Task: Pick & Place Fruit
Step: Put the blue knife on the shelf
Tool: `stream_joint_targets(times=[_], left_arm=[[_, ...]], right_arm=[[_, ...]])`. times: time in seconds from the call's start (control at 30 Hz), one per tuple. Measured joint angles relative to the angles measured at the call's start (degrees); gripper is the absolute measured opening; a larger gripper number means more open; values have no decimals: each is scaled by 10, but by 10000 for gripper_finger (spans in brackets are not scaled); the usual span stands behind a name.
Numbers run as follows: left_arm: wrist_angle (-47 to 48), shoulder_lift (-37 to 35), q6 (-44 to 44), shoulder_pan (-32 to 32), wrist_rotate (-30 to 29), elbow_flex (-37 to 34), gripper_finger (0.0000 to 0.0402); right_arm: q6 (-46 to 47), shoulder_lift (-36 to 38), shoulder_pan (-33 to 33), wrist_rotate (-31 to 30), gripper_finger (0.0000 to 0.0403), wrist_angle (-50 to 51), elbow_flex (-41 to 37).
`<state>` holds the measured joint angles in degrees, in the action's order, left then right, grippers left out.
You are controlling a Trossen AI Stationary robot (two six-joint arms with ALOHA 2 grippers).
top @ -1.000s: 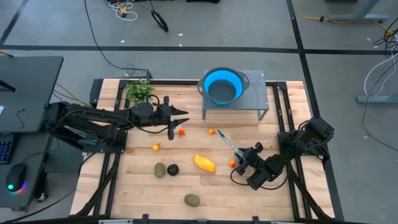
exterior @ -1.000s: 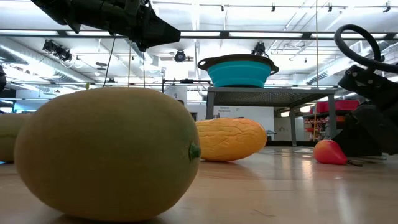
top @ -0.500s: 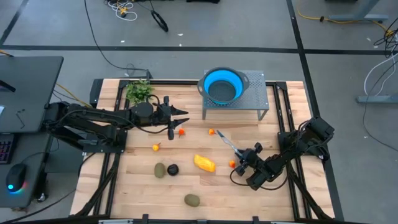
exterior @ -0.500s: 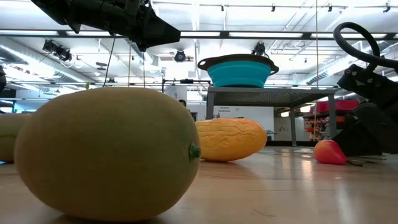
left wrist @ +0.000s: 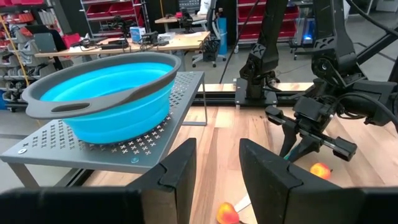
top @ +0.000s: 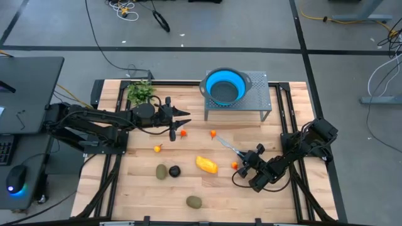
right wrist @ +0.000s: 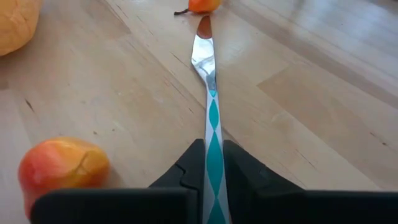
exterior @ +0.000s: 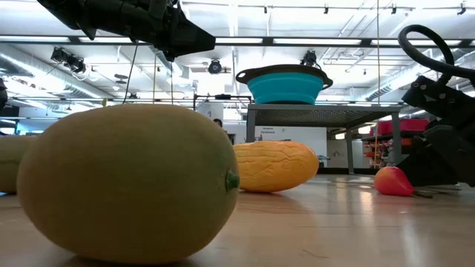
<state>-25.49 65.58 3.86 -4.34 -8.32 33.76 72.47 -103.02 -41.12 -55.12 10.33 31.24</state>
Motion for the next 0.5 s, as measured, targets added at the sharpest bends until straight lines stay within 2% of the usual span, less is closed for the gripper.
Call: stream_joint_targets(times=[0.3, 0.5], left_arm=[[1, 0, 0, 0, 0, 0, 130], [1, 0, 0, 0, 0, 0, 130]], right_arm=[[-1, 3, 1, -8, 41, 13, 14], [6, 38, 1, -8, 40, 79, 25]])
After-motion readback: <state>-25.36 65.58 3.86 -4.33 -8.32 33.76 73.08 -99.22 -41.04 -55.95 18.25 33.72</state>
